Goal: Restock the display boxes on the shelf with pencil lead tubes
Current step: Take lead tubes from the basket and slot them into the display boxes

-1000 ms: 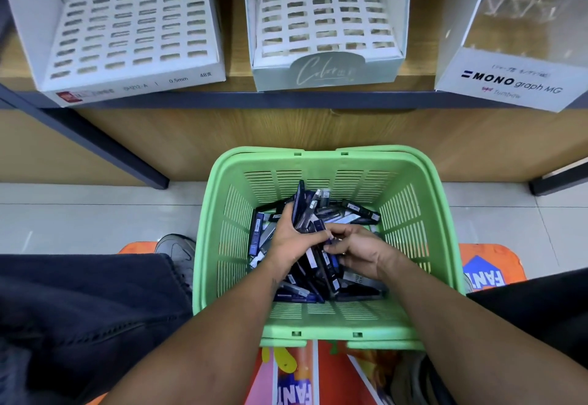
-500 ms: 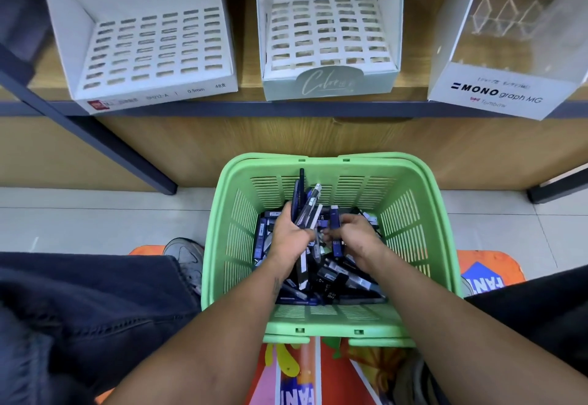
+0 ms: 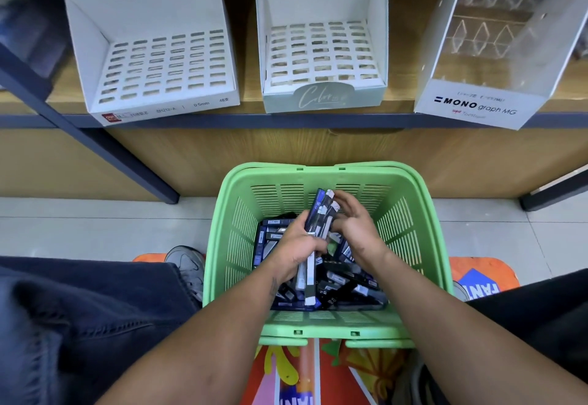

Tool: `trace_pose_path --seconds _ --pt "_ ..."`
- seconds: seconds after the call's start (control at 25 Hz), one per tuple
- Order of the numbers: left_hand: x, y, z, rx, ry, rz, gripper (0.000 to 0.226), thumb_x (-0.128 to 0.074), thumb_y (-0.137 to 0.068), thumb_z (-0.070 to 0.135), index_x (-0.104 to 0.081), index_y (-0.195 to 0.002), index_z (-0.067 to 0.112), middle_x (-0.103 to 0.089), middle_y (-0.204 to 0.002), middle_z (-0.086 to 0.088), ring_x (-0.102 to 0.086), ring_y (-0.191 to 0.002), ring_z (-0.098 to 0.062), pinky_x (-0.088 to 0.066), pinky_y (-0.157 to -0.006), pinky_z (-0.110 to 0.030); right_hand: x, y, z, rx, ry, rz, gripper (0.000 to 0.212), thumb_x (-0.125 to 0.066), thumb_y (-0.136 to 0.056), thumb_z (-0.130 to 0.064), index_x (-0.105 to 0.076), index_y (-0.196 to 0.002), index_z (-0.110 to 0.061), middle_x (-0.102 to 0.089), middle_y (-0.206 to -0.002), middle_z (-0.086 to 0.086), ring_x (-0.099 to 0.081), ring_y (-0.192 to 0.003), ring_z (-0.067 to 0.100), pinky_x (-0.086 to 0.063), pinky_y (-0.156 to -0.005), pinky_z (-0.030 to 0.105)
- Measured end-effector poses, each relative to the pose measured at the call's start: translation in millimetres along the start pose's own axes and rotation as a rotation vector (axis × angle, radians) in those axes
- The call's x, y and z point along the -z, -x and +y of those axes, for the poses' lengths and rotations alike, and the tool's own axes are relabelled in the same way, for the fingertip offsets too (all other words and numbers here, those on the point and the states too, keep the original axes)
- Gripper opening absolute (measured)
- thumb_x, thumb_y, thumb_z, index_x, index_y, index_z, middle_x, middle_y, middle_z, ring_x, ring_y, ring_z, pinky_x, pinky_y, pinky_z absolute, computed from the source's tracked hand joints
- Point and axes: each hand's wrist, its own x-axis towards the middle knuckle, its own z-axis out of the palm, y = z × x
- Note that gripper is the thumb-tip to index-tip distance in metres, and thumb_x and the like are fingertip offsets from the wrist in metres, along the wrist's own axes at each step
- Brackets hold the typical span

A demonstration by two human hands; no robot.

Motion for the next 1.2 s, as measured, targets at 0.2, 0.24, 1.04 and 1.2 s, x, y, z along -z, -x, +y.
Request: trace_pose_path --seconds 0.2,0.24,1.04,1.2 --pt "6 7 7 0.103 0.048 -0.075 0.057 -0.062 -0.071 -0.022 -0.065 -0.108 0.021 -0.067 -0.083 -0.007 -0.063 -0.08 -0.024 -0.054 -0.077 -0.04 5 4 -12 0.07 0.182 -0.062 0.071 -0.047 -0.082 0.021 -0.055 -0.137 -0.024 -0.062 -0.128 -0.003 -0.063 -0.117 0.017 -0.054 -0.102 0.042" --pt "7 10 9 0.118 0.063 -0.083 0.055 -0.062 -0.071 -0.023 -0.064 -0.109 0.018 -0.067 -0.08 -0.007 -0.064 -0.075 -0.023 -0.054 -0.07 -0.037 6 4 -14 0.08 0.221 -0.08 0.067 -0.048 -0.082 0.019 -0.057 -0.132 -0.025 -0.064 -0.127 -0.002 -0.062 -0.119 0.019 -0.054 -0.101 0.041" --pt "14 -4 25 0.013 0.286 0.249 0.019 -0.064 -0.078 -0.013 -0.061 -0.089 0.003 -0.063 -0.066 -0.008 -0.057 -0.054 -0.019 -0.052 -0.055 -0.029 15 7 3 -0.503 0.085 -0.469 0.058 -0.046 -0.087 0.015 -0.047 -0.139 -0.01 -0.061 -0.133 0.021 -0.063 -0.119 0.044 -0.053 -0.098 0.057" --pt "13 -6 21 -0.054 0.322 0.332 0.025 -0.065 -0.077 -0.016 -0.061 -0.09 0.006 -0.063 -0.07 -0.008 -0.059 -0.057 -0.019 -0.053 -0.056 -0.03 13 18 11 -0.714 -0.165 -0.53 0.046 -0.032 -0.09 0.023 -0.038 -0.127 -0.004 -0.058 -0.126 0.041 -0.063 -0.113 0.054 -0.054 -0.095 0.05"
